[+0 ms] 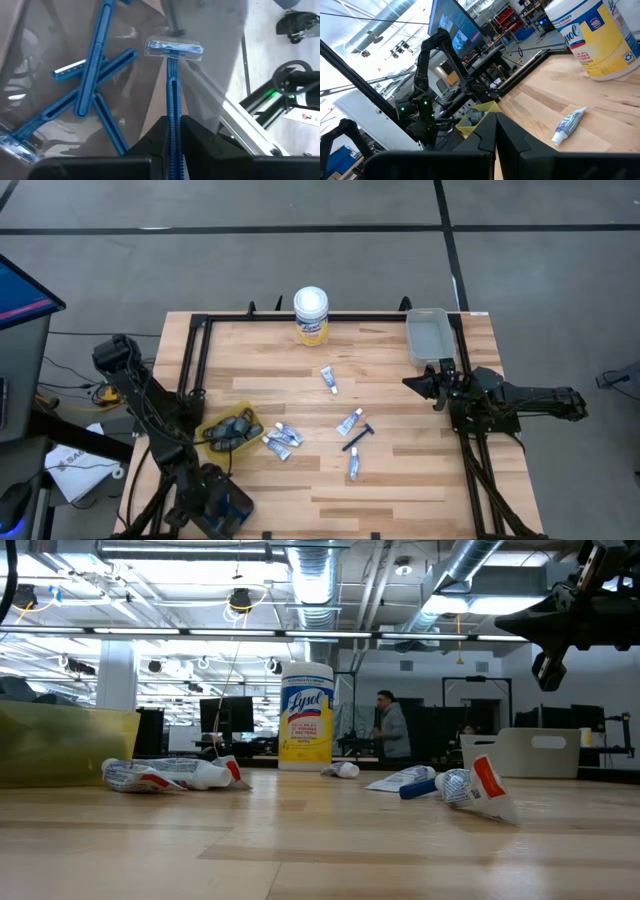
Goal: Pick & Place Travel size toiletries
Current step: Put the dark blue razor into the black bin
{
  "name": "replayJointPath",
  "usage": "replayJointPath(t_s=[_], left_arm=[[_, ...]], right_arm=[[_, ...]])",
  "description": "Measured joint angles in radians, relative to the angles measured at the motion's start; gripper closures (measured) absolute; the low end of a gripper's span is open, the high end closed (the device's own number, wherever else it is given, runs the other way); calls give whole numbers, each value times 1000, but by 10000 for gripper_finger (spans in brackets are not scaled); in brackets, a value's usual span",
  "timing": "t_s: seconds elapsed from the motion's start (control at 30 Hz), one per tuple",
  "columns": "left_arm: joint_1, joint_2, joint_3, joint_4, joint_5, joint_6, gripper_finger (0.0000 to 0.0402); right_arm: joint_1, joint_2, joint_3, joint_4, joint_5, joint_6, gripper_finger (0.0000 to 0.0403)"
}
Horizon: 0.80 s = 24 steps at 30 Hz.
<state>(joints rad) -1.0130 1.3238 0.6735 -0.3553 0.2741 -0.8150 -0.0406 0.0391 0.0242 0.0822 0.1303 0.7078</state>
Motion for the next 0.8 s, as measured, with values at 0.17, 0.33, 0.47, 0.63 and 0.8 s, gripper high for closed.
replayJointPath(t_s=[0.17, 0.33, 0.47, 0.63, 0.8], left_arm=[[0, 36, 0, 7, -16, 0, 362], [0, 62, 0, 13, -21, 44, 341], [0, 64, 0, 15, -21, 55, 319], [0, 51, 0, 19, -20, 49, 289], [31, -4, 1, 25, -17, -62, 254]], right_arm=[[0, 0, 0, 0, 0, 0, 403], [0, 0, 0, 0, 0, 0, 403], [0, 0, 0, 0, 0, 0, 403], [0, 0, 0, 0, 0, 0, 403], [0, 0, 0, 0, 0, 0, 403]])
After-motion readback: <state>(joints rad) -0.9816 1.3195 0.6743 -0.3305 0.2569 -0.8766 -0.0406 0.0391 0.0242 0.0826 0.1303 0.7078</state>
